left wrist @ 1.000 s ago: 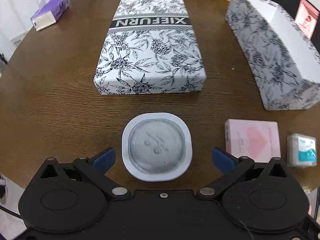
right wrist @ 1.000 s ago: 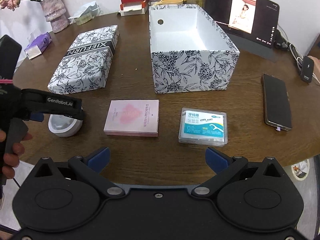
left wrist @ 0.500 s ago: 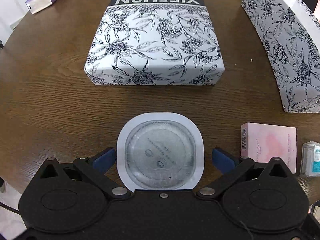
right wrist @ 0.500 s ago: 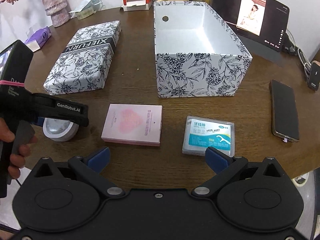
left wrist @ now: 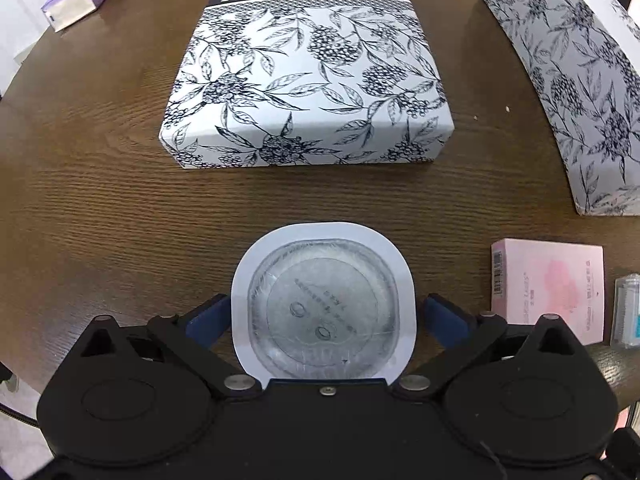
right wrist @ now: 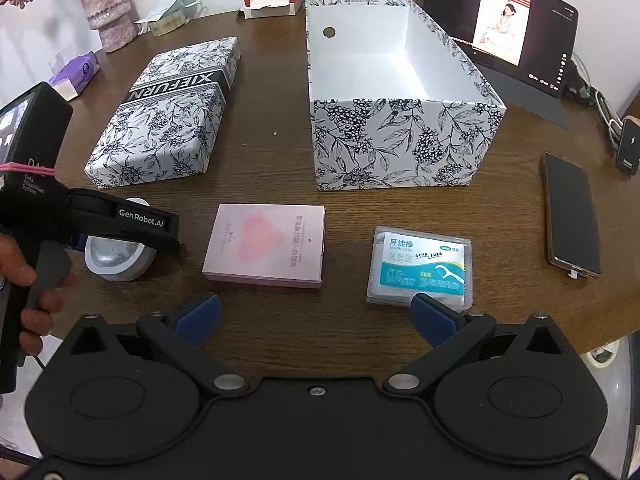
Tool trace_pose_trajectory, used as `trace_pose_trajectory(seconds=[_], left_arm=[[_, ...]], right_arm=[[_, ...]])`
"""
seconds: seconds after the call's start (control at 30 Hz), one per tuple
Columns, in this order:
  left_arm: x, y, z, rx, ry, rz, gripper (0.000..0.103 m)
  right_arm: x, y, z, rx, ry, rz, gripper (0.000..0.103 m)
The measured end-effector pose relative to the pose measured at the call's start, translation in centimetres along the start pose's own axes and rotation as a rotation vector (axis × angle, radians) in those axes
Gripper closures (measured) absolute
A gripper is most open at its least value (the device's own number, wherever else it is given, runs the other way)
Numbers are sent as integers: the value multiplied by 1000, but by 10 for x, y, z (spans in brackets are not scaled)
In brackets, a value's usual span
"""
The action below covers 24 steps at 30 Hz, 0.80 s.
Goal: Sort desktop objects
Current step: 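Lower the left gripper onto the round clear container and close it, then lift the round container with the left gripper and carry it over the open floral box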
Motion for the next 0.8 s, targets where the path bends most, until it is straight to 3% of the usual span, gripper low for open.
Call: trace_pose_trajectory(seconds=[0.33, 0.8], left_arm=[[1, 1, -10, -13, -5, 6, 22], [7, 6, -11, -12, -20, 43, 23]], right_arm=[[1, -2, -5, -10, -4, 8, 0], [2, -4, -37, -90, -42, 24, 0]])
Point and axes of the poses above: each gripper's, at about its wrist camera, not at the fingertips, and z roughly the way its jaws point, x to its left, y to its top, the point moved 7 cm from there along z, roughly the way its jaws point, and after that the axes turned 8 degrees about -x, right-handed, at the moved point
